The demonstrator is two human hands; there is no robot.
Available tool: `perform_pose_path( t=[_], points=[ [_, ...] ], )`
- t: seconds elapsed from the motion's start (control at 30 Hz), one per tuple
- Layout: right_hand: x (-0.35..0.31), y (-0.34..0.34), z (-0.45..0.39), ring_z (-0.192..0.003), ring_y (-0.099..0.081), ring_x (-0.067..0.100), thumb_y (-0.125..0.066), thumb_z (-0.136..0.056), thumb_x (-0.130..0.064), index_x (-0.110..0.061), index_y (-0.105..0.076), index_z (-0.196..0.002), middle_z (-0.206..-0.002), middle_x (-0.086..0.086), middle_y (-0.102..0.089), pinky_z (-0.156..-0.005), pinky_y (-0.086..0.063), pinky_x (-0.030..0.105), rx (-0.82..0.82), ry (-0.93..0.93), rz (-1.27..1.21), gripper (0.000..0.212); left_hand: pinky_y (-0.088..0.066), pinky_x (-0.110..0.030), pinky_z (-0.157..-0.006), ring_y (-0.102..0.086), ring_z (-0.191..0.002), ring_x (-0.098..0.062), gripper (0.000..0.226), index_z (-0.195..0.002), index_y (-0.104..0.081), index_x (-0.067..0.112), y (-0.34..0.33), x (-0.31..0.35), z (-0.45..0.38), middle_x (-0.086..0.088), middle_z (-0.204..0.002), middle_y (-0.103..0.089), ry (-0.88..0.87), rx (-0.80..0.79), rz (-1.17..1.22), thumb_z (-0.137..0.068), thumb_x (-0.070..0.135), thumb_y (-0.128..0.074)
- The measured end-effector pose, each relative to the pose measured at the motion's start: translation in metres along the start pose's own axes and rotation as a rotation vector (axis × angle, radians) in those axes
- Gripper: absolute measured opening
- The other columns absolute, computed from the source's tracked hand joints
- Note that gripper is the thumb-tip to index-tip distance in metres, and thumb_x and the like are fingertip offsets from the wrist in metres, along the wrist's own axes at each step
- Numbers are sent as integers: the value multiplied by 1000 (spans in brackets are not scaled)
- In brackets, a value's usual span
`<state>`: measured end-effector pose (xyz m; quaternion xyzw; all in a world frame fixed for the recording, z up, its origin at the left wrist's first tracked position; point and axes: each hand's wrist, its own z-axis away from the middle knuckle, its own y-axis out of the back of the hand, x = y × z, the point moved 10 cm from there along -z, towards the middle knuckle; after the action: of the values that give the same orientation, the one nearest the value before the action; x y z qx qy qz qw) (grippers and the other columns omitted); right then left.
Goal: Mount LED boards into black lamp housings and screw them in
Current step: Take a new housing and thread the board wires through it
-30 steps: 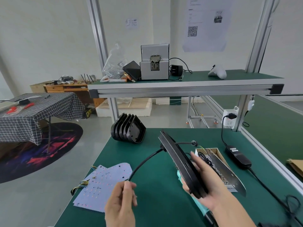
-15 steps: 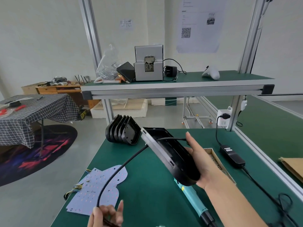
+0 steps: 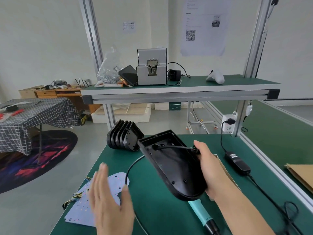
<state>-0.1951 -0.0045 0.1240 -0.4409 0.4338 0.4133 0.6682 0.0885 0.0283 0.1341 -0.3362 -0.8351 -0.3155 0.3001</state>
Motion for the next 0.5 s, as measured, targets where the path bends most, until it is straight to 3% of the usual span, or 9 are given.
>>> perform_pose_path(
  t=[0.03, 0.07, 0.13, 0.2, 0.3, 0.37, 0.5],
  points=[
    [0, 0, 1, -74, -77, 24, -49, -99, -60, -20, -76, -88, -93, 13, -80, -62, -57, 27, 2, 11, 43, 49, -10, -37, -129, -27, -154, -12, 67, -157, -40, 11, -8, 24, -4, 5, -159, -42, -176, -72, -21, -93, 8, -60],
    [-2, -1, 4, -79, -77, 23, -48, -99, -60, -22, -78, -85, -93, 10, -80, -72, -58, 32, 9, 32, 81, 50, -12, -37, -128, -24, -153, 1, 67, -158, -38, 18, -21, 38, -8, 15, -158, -42, -234, -174, 20, -95, 7, -59],
    [-6, -3, 9, -92, -78, 23, -45, -101, -60, -25, -80, -93, -97, 4, -81, -95, -55, 42, 18, 85, 133, 50, -31, -39, -122, -33, -143, 16, 72, -156, -33, 36, -49, 43, -19, 30, -148, -48, -108, -376, 195, -99, 1, -58],
    [-12, -6, 15, -101, -76, 24, -41, -104, -58, -27, -81, -102, -103, 3, -81, -103, -52, 44, 8, 128, 155, 51, -42, -37, -114, -47, -137, 7, 66, -153, -38, 39, -73, 46, -24, 27, -140, -59, 37, -524, 403, -101, 0, -52],
    [-15, -11, 21, -108, -75, 16, -35, -109, -55, -37, -79, -115, -114, -3, -79, -94, -53, 39, -82, 131, 115, 48, -47, -26, -104, -57, -129, -6, 47, -129, -60, 40, -83, 53, -28, 15, -132, -66, 74, -558, 584, -96, 11, -45],
    [-14, -14, 22, -113, -73, 12, -33, -109, -57, -42, -77, -119, -120, -8, -77, -100, -51, 39, -133, 116, 117, 47, -48, -28, -102, -58, -124, -10, 40, -118, -66, 37, -92, 51, -28, 11, -125, -67, 90, -595, 627, -93, 16, -43],
    [-12, -18, 19, -117, -69, 4, -33, -106, -65, -54, -72, -120, -124, -16, -75, -110, -45, 37, -185, 120, 130, 43, -47, -36, -107, -58, -134, -18, 50, -132, -67, 27, -109, 57, -28, 0, -138, -67, 127, -702, 787, -95, 11, -38]
  ],
)
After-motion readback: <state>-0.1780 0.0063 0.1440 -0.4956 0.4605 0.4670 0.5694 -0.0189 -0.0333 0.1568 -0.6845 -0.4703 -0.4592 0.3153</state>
